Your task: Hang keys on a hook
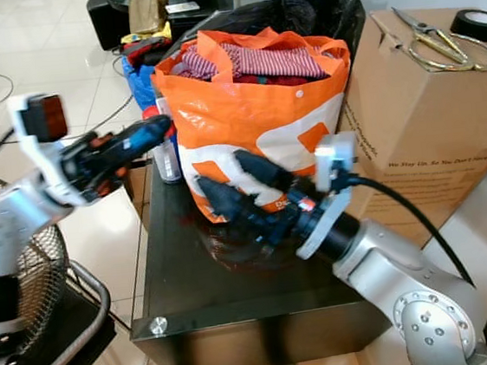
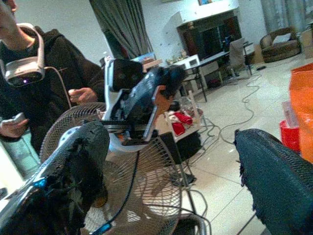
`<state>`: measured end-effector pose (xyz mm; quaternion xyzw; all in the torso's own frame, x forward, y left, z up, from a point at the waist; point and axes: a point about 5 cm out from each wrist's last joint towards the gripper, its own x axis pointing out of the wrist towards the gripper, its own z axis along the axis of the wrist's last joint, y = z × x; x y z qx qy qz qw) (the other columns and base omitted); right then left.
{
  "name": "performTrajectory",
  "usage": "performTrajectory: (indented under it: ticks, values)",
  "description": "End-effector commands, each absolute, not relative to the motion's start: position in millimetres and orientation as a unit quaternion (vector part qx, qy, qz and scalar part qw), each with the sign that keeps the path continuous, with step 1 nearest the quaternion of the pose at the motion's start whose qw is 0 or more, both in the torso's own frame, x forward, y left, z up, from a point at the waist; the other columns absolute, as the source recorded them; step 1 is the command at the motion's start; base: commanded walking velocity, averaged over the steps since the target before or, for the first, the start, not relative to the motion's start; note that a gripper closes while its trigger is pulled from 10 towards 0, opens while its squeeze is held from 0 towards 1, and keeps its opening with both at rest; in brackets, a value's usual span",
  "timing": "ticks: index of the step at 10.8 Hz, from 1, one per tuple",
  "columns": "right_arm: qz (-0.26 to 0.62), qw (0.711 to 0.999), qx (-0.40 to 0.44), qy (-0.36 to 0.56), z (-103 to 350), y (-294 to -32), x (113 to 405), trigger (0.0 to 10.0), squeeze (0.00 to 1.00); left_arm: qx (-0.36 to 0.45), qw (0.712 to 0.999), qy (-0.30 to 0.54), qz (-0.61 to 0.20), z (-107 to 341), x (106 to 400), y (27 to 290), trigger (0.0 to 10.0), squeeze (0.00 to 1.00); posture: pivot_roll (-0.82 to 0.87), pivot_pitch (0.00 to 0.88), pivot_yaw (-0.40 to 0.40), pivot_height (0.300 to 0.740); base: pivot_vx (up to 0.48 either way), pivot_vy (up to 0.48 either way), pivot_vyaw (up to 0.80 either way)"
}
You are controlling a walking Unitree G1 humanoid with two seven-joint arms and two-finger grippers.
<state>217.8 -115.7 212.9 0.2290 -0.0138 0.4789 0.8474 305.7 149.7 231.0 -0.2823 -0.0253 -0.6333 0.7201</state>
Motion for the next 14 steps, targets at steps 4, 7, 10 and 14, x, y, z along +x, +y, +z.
performTrajectory:
  ticks: [4, 7, 10, 14]
  values:
    - [0.422, 0.893, 0.149, 0.051, 200, -109, 234, 8.8, 0.0, -0.285, 0.686, -0.043, -0.668, 240, 306, 123, 0.0, 0.0, -0.14, 0.0, -0.001, 0.74, 0.0, 0.0, 0.0]
    - [0.423, 0.891, 0.159, 0.043, 205, -107, 235, 4.0, 0.0, -0.277, 0.685, -0.031, -0.673, 236, 305, 121, 0.0, 0.0, -0.14, 0.0, -0.001, 0.74, 0.0, 0.0, 0.0]
    - [0.466, 0.868, 0.172, 0.025, 211, -101, 225, 9.5, 0.0, -0.258, 0.709, -0.032, -0.655, 235, 311, 127, 0.0, 0.0, -0.14, 0.0, -0.001, 0.74, 0.0, 0.0, 0.0]
    - [0.467, 0.866, 0.175, 0.027, 210, -96, 226, 7.1, 0.0, -0.253, 0.704, -0.029, -0.663, 234, 313, 120, 0.0, 0.0, -0.14, 0.0, 0.004, 0.74, 0.0, 0.0, 0.0]
